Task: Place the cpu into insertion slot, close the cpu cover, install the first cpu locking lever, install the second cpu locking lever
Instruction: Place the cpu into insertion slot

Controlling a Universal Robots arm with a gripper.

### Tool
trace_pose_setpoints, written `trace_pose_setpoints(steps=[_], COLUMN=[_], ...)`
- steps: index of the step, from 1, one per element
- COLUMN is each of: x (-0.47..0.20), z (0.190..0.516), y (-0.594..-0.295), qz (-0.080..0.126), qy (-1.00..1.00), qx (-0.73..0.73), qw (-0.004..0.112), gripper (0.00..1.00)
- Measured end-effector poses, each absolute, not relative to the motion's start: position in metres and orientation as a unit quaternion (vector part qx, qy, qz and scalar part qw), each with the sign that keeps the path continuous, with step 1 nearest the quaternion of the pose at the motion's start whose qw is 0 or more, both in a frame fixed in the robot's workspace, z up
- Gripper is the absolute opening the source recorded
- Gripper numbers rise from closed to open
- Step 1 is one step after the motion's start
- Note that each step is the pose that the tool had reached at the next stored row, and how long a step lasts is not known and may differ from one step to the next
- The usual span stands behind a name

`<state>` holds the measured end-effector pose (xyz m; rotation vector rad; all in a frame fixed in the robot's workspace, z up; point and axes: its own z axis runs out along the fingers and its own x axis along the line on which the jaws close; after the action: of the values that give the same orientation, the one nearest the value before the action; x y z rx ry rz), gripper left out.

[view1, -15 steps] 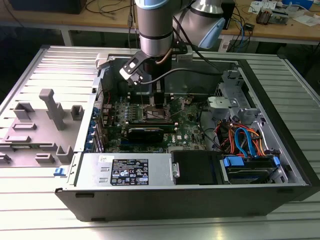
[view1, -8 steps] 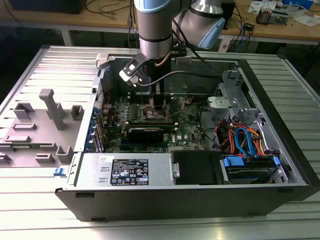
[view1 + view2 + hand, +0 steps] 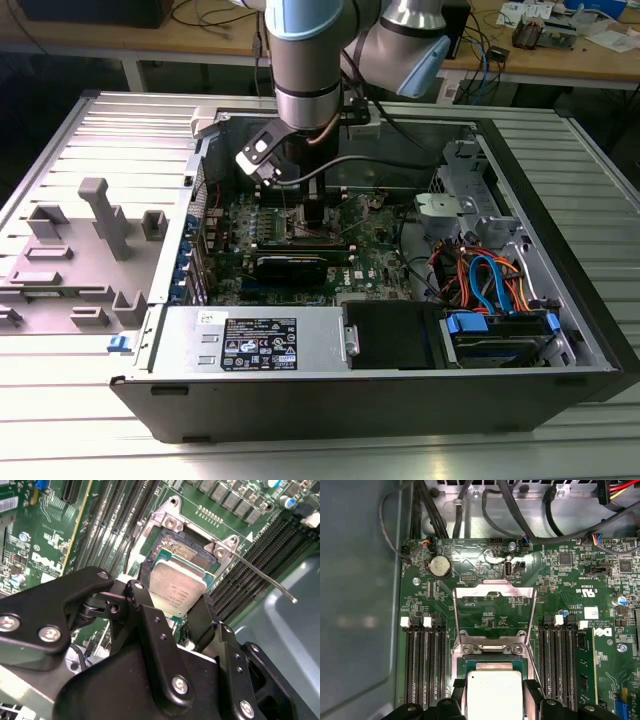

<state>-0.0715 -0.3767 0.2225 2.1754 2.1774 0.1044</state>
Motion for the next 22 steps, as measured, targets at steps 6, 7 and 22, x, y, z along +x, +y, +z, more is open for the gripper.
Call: trace_pose_setpoints(steps=[6, 7, 22], x=[-0.073, -0.073, -0.074], z=[0.215, 0.215, 0.203], y=[-0.377, -0.377, -0.378], qz=[0.034, 0.034, 0.034], qy=[0.714, 0.714, 0.708], qx=[0.699, 0.699, 0.704], qw=[0.031, 0.031, 0.030], gripper=[0.54, 0.54, 0.54])
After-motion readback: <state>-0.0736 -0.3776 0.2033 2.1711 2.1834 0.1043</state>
